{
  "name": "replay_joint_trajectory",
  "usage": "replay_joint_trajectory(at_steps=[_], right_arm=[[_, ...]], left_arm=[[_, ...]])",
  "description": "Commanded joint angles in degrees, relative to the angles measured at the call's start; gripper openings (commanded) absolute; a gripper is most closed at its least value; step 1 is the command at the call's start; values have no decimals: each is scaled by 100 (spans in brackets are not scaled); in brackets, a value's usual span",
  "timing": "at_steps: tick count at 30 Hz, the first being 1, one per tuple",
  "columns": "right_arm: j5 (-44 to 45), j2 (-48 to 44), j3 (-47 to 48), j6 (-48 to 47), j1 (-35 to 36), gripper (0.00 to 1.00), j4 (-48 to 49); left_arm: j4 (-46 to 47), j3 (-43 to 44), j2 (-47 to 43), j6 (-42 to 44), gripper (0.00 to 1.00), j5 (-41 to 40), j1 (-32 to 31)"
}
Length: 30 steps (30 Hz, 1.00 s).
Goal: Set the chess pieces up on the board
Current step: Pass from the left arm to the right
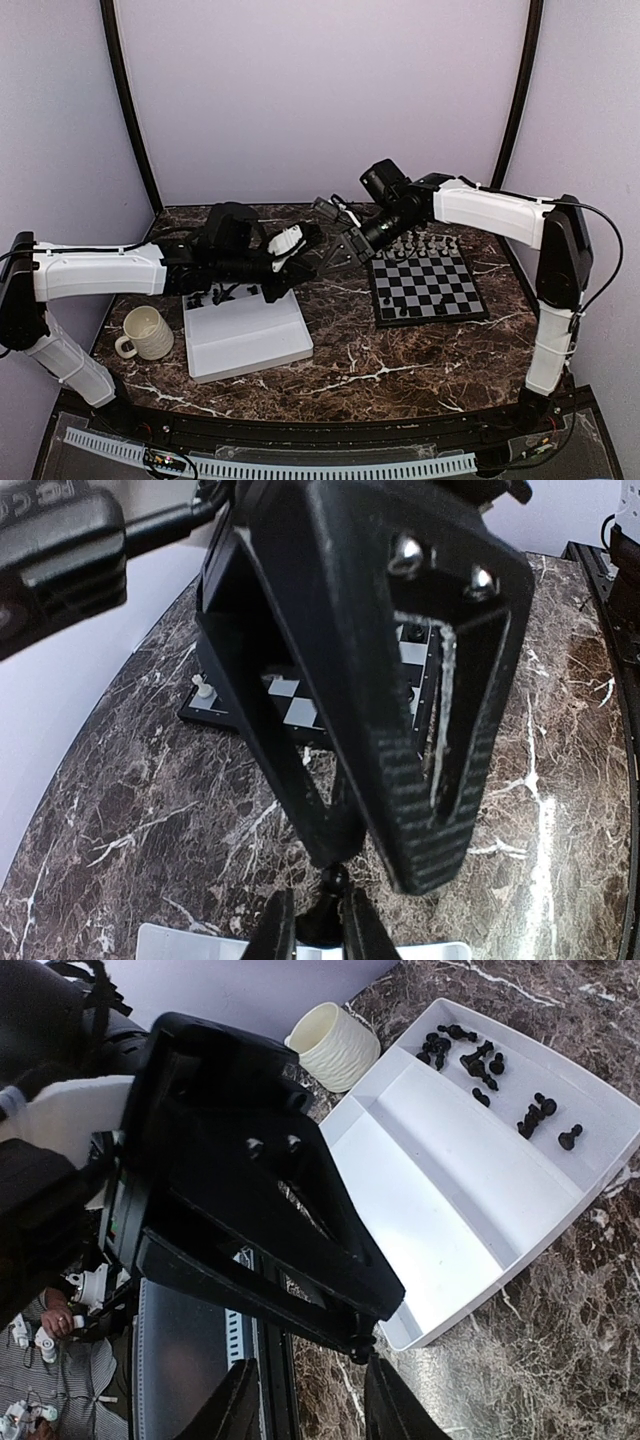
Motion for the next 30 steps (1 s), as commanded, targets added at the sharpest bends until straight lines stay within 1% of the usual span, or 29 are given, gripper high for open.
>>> replay_joint_trajectory(at_steps=[1, 7, 13, 16, 23, 27, 30], right_arm=[[-21, 222, 217, 149, 33, 37, 24], [-273, 285, 124, 363, 40, 33, 185], [-978, 270, 101, 563, 34, 29, 384], [-1151, 243, 78, 646, 31, 27, 480], [-1244, 283, -50, 935, 33, 17, 763], [-1334, 318, -29, 1066, 25, 17, 874], [-1347, 341, -11, 1126, 5, 21, 930]], left_arm=[[1, -41, -361, 61, 8, 57, 3], [13, -59, -425, 73, 8, 130, 4], [-68, -26, -377, 95, 8, 169, -14], [-78, -30, -361, 116, 8, 173, -34], [-84, -31, -364, 130, 9, 195, -58], [-96, -44, -380, 152, 9, 281, -70], [-111, -43, -389, 186, 9, 289, -85]])
